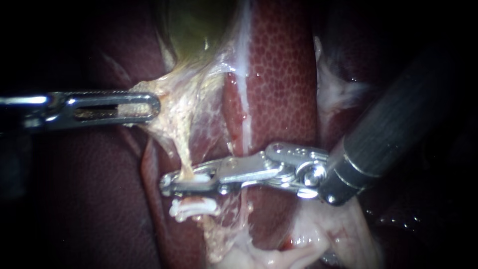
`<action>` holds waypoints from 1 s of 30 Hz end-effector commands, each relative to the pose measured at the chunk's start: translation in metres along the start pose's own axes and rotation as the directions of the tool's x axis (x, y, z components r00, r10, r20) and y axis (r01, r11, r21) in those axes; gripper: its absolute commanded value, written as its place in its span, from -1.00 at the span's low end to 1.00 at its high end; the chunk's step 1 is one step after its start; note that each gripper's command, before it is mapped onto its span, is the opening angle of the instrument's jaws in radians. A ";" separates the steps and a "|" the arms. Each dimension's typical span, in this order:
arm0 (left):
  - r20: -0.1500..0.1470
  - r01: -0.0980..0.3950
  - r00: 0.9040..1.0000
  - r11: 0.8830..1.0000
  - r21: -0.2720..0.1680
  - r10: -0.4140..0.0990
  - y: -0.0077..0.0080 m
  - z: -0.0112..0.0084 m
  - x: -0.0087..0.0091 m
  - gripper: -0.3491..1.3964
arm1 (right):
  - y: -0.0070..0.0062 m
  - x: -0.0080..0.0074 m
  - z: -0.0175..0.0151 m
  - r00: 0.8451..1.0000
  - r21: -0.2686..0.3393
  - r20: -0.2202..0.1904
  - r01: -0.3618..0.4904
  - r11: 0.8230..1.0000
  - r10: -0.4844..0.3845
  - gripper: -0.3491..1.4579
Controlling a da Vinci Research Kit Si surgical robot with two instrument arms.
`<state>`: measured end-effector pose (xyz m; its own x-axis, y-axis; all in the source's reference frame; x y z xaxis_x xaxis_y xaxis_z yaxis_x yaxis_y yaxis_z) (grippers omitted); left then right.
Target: Going back third clip left tube
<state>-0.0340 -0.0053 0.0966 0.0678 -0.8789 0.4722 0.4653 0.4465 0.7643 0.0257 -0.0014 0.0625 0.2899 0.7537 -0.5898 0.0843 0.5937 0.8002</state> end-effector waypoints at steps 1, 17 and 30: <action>0.000 0.000 1.000 1.000 0.000 0.000 0.0000 0.0000 0.0000 -1.00 | 0.0000 0.0000 0.0000 1.000 -0.003 -0.002 0.002 1.000 -0.002 -1.00; 0.000 0.000 1.000 1.000 0.000 0.000 0.0001 0.0000 0.0001 -1.00 | 0.0008 0.0007 0.0018 0.981 -0.087 -0.054 0.183 0.979 -0.188 0.05; 0.000 0.000 1.000 1.000 0.001 0.000 0.0000 -0.0002 0.0001 -1.00 | 0.0028 0.0004 -0.0024 0.973 -0.110 -0.055 0.216 0.970 -0.223 0.06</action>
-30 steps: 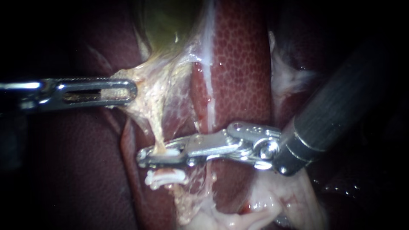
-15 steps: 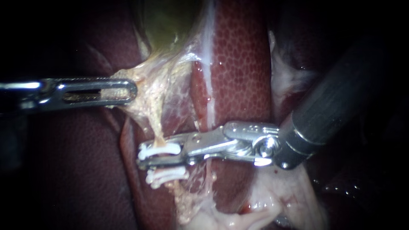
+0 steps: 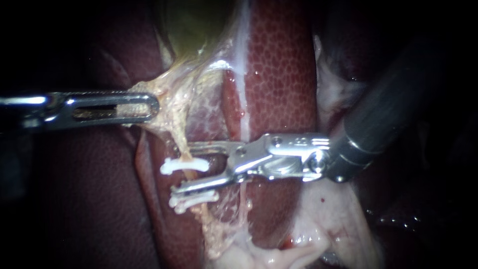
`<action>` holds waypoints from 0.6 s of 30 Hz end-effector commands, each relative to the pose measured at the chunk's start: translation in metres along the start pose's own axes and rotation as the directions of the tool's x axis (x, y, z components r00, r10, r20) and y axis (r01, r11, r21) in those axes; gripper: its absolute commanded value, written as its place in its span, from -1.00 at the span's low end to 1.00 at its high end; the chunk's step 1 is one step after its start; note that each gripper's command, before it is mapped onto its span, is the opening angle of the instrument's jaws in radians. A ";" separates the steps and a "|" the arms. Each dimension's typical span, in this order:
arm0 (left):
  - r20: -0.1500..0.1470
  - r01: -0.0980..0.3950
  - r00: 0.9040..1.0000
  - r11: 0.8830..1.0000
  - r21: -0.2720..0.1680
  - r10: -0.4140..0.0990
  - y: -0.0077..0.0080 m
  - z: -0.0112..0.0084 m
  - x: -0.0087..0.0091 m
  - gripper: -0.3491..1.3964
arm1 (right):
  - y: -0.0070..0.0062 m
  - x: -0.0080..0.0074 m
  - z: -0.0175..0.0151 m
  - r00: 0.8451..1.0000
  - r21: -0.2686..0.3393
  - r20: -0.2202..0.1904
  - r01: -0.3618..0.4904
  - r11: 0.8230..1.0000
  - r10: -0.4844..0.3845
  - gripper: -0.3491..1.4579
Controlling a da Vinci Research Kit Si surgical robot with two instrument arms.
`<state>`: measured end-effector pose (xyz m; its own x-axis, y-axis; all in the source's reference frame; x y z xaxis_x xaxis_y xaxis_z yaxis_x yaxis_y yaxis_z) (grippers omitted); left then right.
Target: Going back third clip left tube
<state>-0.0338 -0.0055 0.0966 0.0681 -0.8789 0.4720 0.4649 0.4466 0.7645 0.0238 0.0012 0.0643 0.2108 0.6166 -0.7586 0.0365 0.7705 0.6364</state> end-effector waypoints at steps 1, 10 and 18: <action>0.000 0.000 1.000 1.000 0.000 0.000 0.0000 -0.0001 0.0000 -1.00 | 0.0000 0.0000 -0.0004 1.000 0.004 0.001 0.000 1.000 0.000 0.06; 0.002 0.000 1.000 1.000 -0.004 0.000 0.0000 -0.0003 -0.0001 -1.00 | -0.0012 0.0000 -0.0053 1.000 0.029 0.003 0.021 0.999 -0.021 0.06; 0.002 0.000 1.000 1.000 -0.004 0.000 0.0001 -0.0003 -0.0001 -1.00 | -0.0028 0.0013 -0.0099 0.998 0.051 0.003 0.055 0.997 -0.055 0.05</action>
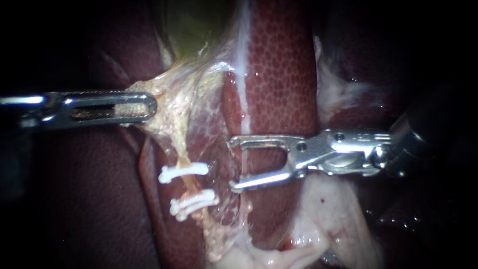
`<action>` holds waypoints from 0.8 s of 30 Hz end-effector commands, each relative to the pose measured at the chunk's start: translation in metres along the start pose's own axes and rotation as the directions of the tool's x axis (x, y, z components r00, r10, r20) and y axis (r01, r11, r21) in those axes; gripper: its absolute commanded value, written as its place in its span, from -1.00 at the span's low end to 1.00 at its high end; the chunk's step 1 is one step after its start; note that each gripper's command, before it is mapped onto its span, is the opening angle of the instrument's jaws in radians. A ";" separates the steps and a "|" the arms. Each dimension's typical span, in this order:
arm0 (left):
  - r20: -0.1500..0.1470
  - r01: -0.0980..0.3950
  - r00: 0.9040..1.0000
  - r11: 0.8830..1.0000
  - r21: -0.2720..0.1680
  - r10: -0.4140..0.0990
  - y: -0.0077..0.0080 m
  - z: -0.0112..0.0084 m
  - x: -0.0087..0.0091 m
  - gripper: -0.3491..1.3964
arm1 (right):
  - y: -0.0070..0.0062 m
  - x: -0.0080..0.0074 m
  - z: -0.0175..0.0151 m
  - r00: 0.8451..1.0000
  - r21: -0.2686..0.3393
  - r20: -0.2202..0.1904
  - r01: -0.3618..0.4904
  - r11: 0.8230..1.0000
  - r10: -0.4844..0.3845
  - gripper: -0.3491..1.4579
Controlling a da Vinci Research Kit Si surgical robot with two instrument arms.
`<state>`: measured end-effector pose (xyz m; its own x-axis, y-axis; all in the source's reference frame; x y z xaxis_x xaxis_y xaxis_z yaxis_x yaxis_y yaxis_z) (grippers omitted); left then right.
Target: Going back third clip left tube
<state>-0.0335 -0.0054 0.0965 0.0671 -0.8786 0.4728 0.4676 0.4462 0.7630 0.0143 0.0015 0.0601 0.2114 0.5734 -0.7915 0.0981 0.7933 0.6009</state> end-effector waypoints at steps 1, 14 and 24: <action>0.000 0.000 1.000 1.000 0.000 0.000 0.0000 0.0000 0.0000 -1.00 | -0.0001 0.0002 -0.0004 1.000 0.001 0.000 -0.001 1.000 0.001 0.05; 0.000 0.000 1.000 1.000 0.000 0.000 0.0000 0.0000 0.0000 -1.00 | -0.0013 0.0033 -0.0052 1.000 -0.008 0.002 0.032 0.999 -0.032 0.05; 0.002 -0.001 1.000 1.000 -0.002 0.001 0.0002 0.0005 0.0002 -1.00 | -0.0015 0.0045 -0.0074 0.999 -0.017 0.005 0.042 0.999 -0.042 0.05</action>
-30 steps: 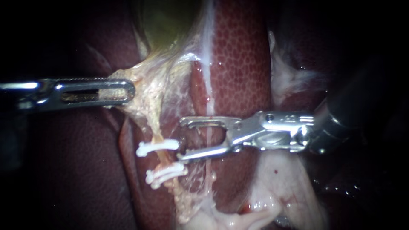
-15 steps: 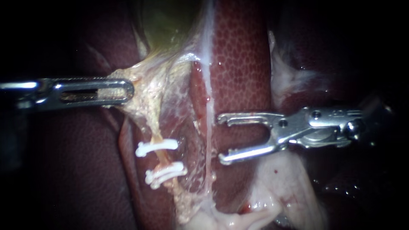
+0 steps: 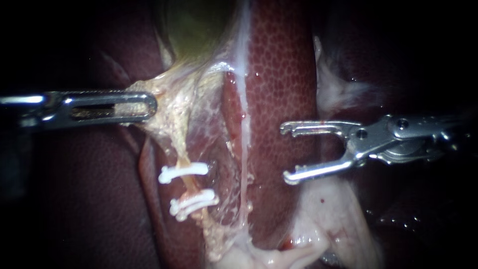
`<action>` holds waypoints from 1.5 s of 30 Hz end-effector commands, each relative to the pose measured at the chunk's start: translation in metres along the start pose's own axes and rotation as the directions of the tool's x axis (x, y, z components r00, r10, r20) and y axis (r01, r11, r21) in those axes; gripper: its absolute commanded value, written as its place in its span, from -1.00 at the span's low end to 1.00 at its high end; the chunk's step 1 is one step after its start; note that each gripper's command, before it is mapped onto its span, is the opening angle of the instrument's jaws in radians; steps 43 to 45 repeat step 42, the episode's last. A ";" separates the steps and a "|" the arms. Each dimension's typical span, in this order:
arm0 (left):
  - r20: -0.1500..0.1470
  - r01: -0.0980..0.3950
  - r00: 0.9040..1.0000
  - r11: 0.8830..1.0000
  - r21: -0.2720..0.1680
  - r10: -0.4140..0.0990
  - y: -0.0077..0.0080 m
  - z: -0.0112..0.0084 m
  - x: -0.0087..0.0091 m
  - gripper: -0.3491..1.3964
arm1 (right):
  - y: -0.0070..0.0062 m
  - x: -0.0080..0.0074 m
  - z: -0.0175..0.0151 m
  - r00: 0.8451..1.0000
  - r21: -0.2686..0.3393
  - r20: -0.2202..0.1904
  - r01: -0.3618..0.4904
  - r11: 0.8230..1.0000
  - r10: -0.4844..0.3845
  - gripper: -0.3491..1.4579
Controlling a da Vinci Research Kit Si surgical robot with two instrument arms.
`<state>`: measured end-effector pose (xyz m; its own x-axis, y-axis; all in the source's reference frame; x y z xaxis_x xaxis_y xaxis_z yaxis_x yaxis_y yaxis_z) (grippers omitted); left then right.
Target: Going back third clip left tube
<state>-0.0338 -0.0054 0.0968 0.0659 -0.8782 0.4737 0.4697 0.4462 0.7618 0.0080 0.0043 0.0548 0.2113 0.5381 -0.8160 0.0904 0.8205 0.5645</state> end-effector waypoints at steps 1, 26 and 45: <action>0.000 -0.002 1.000 1.000 0.000 0.002 0.0001 0.0002 0.0002 -1.00 | 0.0000 0.0000 -0.0001 1.000 0.000 0.000 -0.001 1.000 0.001 0.05; -0.013 -0.022 1.000 1.000 0.004 0.022 0.0013 0.0081 0.0034 -1.00 | -0.0002 0.0001 -0.0002 1.000 0.001 0.001 0.011 1.000 -0.011 0.05; -0.015 -0.022 1.000 1.000 0.009 0.022 0.0010 0.0089 0.0034 -1.00 | -0.0005 0.0004 -0.0001 1.000 0.001 0.001 0.016 1.000 -0.016 0.05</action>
